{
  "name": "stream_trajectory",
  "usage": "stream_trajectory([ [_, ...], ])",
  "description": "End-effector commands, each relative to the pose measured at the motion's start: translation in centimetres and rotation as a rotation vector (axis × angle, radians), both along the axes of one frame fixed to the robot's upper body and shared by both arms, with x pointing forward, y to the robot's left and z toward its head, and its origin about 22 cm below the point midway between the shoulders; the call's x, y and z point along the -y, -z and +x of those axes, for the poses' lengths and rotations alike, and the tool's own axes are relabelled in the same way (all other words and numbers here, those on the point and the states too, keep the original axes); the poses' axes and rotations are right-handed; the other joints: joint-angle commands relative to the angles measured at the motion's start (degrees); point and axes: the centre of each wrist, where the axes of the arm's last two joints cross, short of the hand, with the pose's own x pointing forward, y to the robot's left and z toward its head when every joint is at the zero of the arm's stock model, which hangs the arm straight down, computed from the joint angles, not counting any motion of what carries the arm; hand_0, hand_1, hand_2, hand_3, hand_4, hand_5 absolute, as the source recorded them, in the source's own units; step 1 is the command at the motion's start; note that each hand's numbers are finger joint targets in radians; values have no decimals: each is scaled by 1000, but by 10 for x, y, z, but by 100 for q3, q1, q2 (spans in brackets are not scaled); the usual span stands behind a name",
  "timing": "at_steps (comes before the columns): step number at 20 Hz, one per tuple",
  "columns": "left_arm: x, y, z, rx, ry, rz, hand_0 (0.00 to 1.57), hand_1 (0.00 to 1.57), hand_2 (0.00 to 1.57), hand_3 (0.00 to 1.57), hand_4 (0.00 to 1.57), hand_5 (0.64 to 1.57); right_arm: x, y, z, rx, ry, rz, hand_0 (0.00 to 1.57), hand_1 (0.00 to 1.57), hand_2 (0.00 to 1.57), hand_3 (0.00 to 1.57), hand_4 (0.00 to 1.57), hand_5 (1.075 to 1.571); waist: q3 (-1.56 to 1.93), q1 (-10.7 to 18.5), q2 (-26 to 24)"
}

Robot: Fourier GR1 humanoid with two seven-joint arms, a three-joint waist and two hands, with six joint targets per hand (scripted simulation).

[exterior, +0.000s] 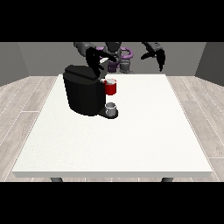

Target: Insert the coffee pod into the coffee machine and close the lid

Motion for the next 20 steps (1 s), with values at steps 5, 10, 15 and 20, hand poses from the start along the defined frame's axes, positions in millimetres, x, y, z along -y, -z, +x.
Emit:
stream_trajectory([
  [5,20,-21,12,82,102,4,0,0,0,0,365,1571,-33,-70,5,223,-115,-51,0,0,0,0,274,1571,-87,811,502],
  [10,19,-33,21,93,117,11,0,0,0,0,439,1571,-44,-77,-3,224,-112,-63,0,0,0,0,102,1571,-85,1067,561],
  [15,30,-38,23,138,169,14,0,0,0,0,429,1571,-22,-113,-6,265,-52,-85,0,0,0,0,0,1571,-83,1419,782],
  [20,50,-48,28,152,220,4,0,0,0,0,399,1571,-16,-133,-6,289,-32,-126,0,0,0,0,0,1571,-87,1804,922],
])
